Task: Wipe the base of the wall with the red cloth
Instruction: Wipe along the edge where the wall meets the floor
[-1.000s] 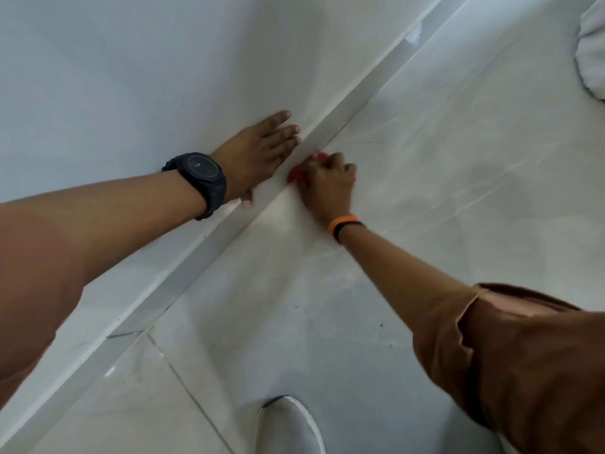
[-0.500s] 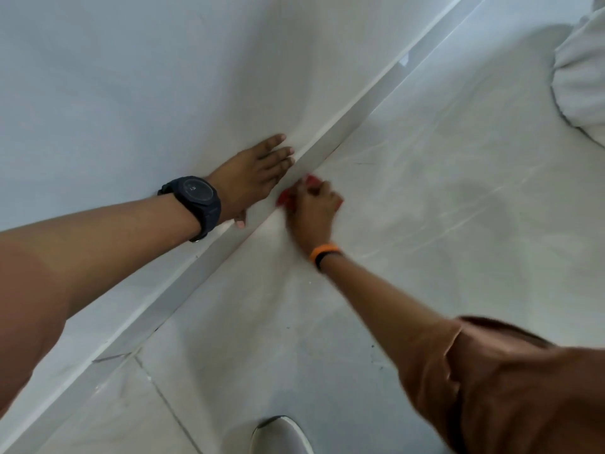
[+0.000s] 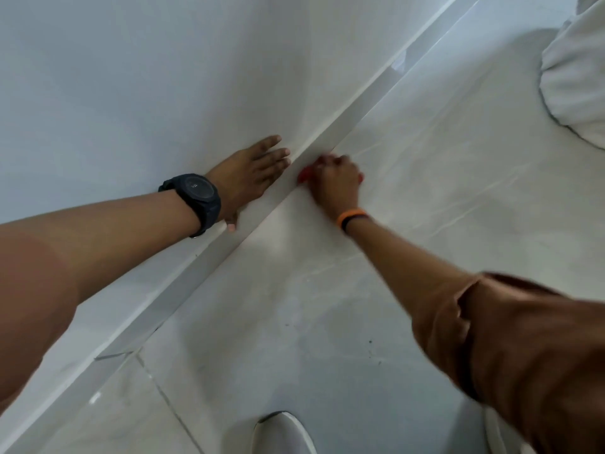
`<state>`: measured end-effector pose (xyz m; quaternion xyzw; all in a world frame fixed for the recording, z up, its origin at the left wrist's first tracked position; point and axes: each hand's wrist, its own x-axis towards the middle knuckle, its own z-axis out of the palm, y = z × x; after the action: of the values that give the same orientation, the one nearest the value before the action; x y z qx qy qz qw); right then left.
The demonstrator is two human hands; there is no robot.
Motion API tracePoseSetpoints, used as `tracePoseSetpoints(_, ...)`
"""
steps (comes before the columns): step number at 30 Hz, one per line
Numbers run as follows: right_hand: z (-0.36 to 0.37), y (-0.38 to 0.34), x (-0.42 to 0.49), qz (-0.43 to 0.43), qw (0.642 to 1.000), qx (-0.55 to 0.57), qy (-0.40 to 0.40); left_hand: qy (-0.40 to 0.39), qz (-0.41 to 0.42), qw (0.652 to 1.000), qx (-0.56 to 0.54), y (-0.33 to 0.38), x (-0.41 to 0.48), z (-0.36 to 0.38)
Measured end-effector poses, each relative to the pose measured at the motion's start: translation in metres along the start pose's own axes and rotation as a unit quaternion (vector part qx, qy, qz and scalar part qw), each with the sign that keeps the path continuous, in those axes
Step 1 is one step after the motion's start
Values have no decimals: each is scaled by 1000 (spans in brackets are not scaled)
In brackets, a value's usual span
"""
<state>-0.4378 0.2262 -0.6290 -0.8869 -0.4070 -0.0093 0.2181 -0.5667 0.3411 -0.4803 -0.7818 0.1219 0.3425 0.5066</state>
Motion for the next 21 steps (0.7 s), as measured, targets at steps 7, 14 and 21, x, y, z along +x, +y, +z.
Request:
tracePoseSetpoints(7,-14,39,42,90,994,67,1,-1,5,1000,-4,0,0,1)
tracePoseSetpoints(14,8,-25,-28,13,992,124,8,-3,-2,1000,-12,-2,4,-3)
tracePoseSetpoints(21,-9,-34,-52,-28,992,40,-112,-4,6,1000,7,-3,-1,-4)
